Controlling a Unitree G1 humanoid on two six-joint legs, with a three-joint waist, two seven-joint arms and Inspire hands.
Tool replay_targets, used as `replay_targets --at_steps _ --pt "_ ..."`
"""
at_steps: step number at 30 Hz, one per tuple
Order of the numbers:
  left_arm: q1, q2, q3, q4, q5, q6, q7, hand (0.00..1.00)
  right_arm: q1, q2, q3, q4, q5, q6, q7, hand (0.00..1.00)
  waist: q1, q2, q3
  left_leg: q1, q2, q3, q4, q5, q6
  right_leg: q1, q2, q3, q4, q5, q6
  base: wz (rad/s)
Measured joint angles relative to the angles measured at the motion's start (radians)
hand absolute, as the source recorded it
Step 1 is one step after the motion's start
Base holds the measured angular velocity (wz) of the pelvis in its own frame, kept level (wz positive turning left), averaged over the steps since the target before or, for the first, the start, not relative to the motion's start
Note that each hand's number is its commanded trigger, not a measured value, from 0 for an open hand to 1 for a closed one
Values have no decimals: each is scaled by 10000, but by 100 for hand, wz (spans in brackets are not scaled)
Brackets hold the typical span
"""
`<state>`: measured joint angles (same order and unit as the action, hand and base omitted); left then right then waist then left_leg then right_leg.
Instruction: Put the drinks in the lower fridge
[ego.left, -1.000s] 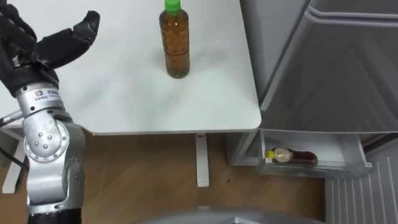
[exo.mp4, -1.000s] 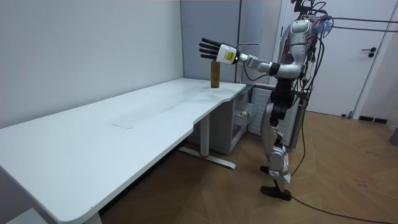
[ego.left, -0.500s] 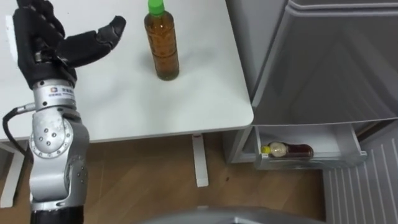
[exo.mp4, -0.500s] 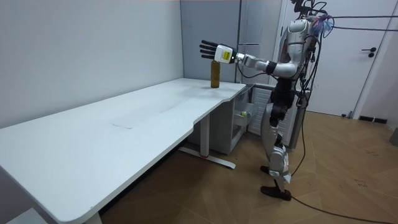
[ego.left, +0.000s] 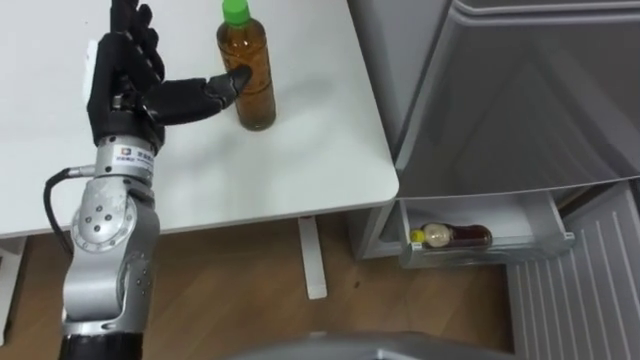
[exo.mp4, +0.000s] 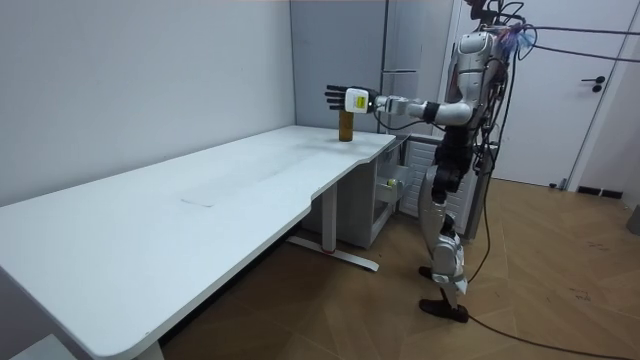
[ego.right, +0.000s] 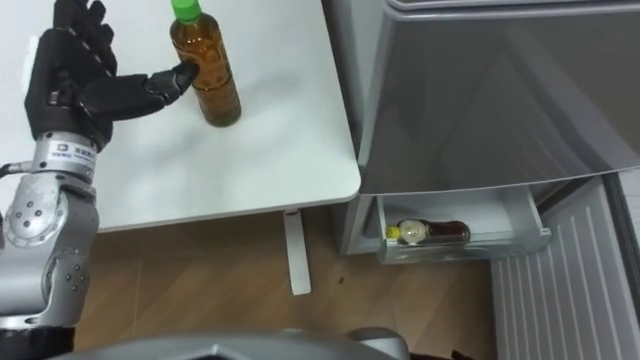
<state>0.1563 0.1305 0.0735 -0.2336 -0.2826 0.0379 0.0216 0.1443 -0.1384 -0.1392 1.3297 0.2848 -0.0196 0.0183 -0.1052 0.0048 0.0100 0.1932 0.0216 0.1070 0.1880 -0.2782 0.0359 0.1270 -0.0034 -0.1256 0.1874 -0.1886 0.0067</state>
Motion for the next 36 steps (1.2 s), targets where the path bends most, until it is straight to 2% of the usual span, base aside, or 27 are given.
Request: replay_targets --at_steps 7,11,17,23,26,32,36 --pt "-60 0 -5 22 -30 13 -135 0 -27 -7 7 16 -187 185 -14 0 -32 3 8 92 52 261 -3 4 -12 16 58 146 15 45 -38 -7" --pt "-454 1 -6 630 -16 63 -130 0 -28 -11 8 23 -200 293 -76 0 -38 46 16 93 53 307 -4 3 -11 2 79 262 22 102 -32 -5" --pt "-540 6 -7 1297 -13 62 -118 0 -89 -26 6 113 -649 353 -208 0 -216 76 21 102 50 308 -60 2 -10 -12 100 345 30 130 -12 -2" --pt "-820 8 -4 2035 21 65 -33 0 -99 -40 6 325 -1080 350 -557 0 -288 138 95 109 49 364 -73 2 -10 -61 118 435 30 132 -13 -4" --pt "-978 25 2 2073 6 64 -26 0 -58 -45 5 349 -1338 351 -704 0 -290 163 102 130 48 446 -65 2 -10 -63 119 504 25 132 -13 -7" --pt "-1287 80 29 2754 -1000 69 -29 0 -74 -52 -4 290 -1490 461 -852 0 -275 273 92 162 46 558 -87 3 -10 -157 144 710 105 134 -6 -10" --pt "-1559 77 22 3350 -983 141 88 0 -60 -66 6 258 -1907 684 -923 0 -293 272 92 62 55 587 -87 3 -10 -300 149 720 200 132 -7 -1"
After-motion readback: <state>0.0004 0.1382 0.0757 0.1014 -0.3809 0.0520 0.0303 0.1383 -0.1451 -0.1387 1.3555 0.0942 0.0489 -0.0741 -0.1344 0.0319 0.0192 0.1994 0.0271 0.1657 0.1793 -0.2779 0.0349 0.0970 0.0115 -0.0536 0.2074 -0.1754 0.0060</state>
